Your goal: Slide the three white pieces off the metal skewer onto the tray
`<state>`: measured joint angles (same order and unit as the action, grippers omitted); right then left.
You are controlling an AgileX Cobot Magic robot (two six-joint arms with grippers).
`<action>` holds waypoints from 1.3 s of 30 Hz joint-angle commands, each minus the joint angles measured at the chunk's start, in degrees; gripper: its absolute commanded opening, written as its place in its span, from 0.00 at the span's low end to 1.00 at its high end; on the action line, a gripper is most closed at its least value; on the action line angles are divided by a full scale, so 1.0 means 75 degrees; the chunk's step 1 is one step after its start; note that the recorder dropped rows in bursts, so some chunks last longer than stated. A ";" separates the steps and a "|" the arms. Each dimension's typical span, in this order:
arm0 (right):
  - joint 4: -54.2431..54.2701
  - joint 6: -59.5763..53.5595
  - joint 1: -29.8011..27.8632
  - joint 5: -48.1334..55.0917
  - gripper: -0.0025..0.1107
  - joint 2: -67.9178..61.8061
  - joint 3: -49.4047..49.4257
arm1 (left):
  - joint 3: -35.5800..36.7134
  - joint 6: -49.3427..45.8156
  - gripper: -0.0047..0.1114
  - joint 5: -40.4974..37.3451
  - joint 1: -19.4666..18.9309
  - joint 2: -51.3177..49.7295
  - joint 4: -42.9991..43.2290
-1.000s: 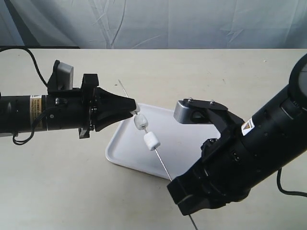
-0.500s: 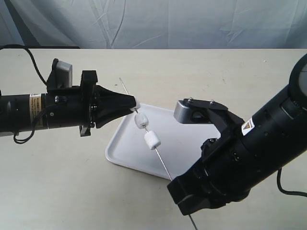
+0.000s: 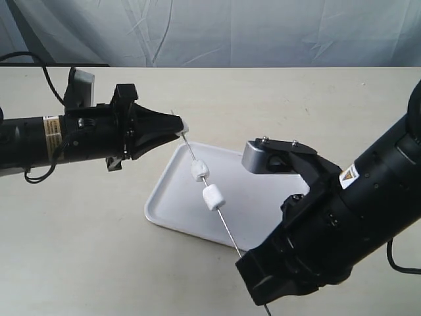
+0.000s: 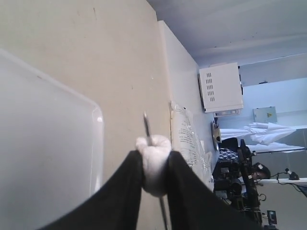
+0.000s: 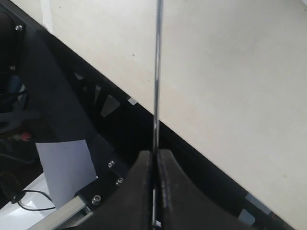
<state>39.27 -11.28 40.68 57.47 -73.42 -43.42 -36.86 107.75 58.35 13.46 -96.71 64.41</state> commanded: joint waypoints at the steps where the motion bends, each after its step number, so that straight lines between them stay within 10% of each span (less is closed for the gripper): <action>1: -0.0070 -0.0046 -0.0004 0.0392 0.02 0.0247 0.0031 | -0.0288 -0.0061 0.20 -0.0306 0.0029 -0.0030 -0.0238; 22: -0.0675 0.0566 -0.0004 0.0732 0.02 0.0776 0.0031 | -0.0398 -0.0032 0.19 -0.0951 -0.0385 -0.0892 0.1585; 39: -0.1020 0.0975 -0.0004 -0.0076 0.02 0.0860 0.0031 | -0.1023 -0.0860 0.33 -0.0501 0.0659 -0.2682 0.0825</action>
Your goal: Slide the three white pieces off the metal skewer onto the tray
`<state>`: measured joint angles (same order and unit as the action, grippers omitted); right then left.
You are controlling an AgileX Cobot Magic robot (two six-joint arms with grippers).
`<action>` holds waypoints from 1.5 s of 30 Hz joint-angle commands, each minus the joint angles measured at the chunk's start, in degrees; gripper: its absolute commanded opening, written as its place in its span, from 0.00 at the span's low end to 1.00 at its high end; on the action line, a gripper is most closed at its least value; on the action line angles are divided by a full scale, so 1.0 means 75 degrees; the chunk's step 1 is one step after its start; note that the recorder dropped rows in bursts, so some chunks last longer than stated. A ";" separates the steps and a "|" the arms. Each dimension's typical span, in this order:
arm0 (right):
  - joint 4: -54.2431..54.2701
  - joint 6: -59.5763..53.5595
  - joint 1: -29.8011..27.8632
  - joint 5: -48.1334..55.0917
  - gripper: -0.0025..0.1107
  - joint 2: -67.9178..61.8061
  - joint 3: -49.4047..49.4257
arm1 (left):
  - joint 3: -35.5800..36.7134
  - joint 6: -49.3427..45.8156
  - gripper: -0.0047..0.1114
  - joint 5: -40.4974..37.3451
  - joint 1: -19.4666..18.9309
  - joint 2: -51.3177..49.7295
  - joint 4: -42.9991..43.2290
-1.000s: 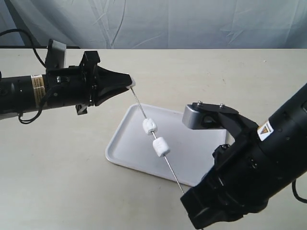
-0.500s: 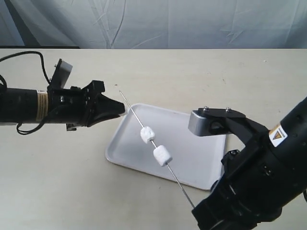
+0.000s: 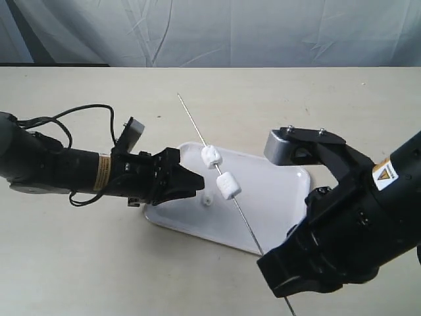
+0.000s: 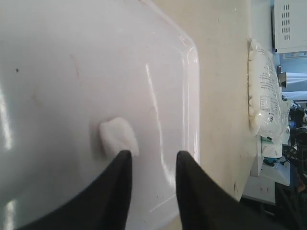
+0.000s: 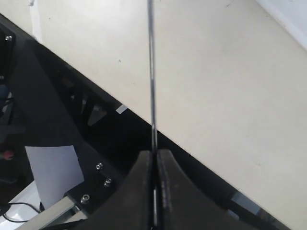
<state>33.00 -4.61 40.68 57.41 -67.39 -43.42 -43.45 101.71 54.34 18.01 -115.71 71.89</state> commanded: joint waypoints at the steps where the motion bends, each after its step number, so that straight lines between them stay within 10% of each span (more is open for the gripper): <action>1: -0.0201 0.0100 -0.0004 -0.0084 0.02 0.0057 0.0031 | -0.0164 -0.0104 0.33 0.0157 0.0030 -0.0148 -0.0275; 5: -0.0862 0.0444 -0.0004 -0.0514 0.02 0.0057 0.0031 | -0.0203 -0.0147 0.32 0.2084 -0.0710 -0.0112 0.0174; 45: 0.1190 -0.0875 -0.0004 -0.1844 0.02 -0.1119 0.0031 | -0.0203 0.1338 0.32 0.2084 -0.0554 0.1738 0.0318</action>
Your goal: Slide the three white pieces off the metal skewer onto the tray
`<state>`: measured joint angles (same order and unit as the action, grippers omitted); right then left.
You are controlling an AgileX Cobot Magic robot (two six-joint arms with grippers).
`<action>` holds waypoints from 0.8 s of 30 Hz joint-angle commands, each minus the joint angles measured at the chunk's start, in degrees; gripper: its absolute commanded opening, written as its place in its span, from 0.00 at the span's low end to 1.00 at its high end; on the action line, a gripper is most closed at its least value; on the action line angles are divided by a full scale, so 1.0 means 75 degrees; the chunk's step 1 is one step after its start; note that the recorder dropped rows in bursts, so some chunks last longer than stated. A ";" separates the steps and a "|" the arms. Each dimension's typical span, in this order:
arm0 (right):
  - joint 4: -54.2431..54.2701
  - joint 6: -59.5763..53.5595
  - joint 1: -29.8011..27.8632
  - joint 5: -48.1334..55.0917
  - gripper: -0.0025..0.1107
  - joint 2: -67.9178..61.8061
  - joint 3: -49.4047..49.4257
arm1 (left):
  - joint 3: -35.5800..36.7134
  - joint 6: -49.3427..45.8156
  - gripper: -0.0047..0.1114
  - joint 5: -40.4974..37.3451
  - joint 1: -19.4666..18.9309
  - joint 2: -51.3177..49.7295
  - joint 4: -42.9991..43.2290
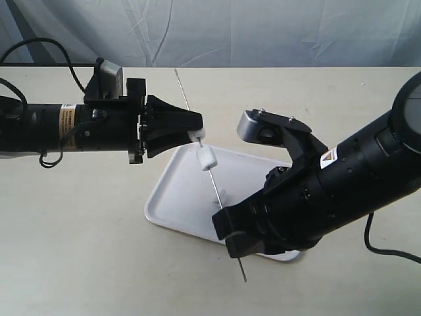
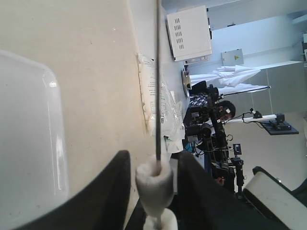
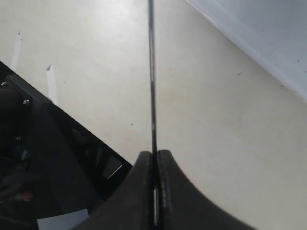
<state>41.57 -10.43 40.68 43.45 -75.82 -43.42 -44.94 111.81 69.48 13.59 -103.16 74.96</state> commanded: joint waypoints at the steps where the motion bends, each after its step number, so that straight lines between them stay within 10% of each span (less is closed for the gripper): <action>1: 0.0047 -0.0099 -0.0004 0.0017 0.02 0.0005 0.0031 | -0.0005 -0.0009 0.32 0.0065 0.0036 0.0064 -0.0076; 8: 0.0032 -0.0099 -0.0004 -0.0039 0.02 0.0005 0.0031 | -0.0005 -0.0009 0.13 0.0065 0.0036 0.0064 -0.0031; 24: -0.0349 -0.0065 -0.0004 0.1007 0.02 0.0005 0.0031 | -0.0108 -0.0404 0.13 0.0065 -0.0509 0.0064 -0.0435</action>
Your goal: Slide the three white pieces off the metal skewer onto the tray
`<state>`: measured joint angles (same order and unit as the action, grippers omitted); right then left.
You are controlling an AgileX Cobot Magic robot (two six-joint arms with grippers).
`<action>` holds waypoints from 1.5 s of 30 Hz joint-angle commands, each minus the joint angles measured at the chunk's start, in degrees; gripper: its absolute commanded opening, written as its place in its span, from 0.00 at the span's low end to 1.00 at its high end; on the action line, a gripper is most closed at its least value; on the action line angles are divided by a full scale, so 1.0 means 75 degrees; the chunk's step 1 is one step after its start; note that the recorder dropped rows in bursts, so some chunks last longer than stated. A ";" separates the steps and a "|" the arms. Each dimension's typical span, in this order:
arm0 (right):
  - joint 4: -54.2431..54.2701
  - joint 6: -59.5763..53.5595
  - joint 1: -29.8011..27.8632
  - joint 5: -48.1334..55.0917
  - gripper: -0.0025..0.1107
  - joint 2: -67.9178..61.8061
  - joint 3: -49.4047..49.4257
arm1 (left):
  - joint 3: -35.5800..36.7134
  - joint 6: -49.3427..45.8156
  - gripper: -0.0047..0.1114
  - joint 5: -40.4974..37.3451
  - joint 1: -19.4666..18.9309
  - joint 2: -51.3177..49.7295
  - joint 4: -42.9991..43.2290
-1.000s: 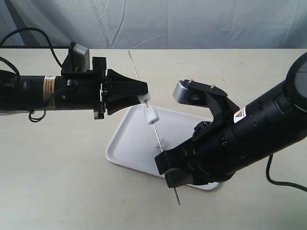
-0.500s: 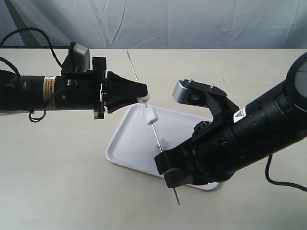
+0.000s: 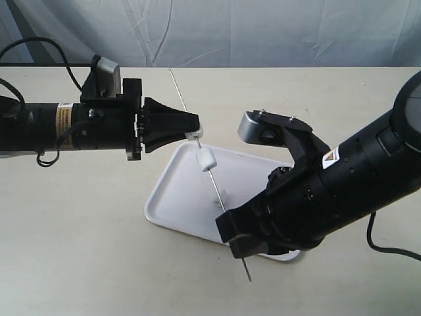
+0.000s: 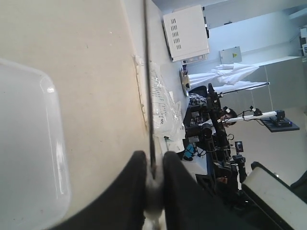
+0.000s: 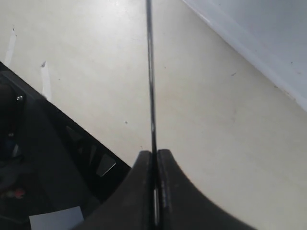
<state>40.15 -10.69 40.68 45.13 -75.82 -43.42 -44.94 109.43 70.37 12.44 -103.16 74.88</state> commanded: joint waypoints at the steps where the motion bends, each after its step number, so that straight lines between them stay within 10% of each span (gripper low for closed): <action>1: -0.0172 -0.0030 -0.0004 0.0863 0.02 0.0005 0.0031 | -0.0108 -0.0087 0.13 -0.0054 -0.0451 0.0064 -0.0441; 24: -0.0375 -0.0030 -0.0004 0.1637 0.02 0.0020 0.0031 | -0.0381 -0.0509 0.12 -0.0715 -0.2034 0.0064 -0.0318; 31: -0.0843 0.0322 -0.0004 0.0803 0.02 0.0031 0.0031 | -0.0381 -0.0519 0.13 -0.1958 -0.1318 -0.0137 0.1613; 45: -0.2360 0.1478 -0.0004 0.0892 0.02 0.0453 0.0031 | -0.0696 -0.1117 0.15 -0.2745 0.0552 -0.1909 0.0385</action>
<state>23.38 0.00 40.68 51.47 -73.52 -43.25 -49.14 101.67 50.28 15.85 -115.78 79.75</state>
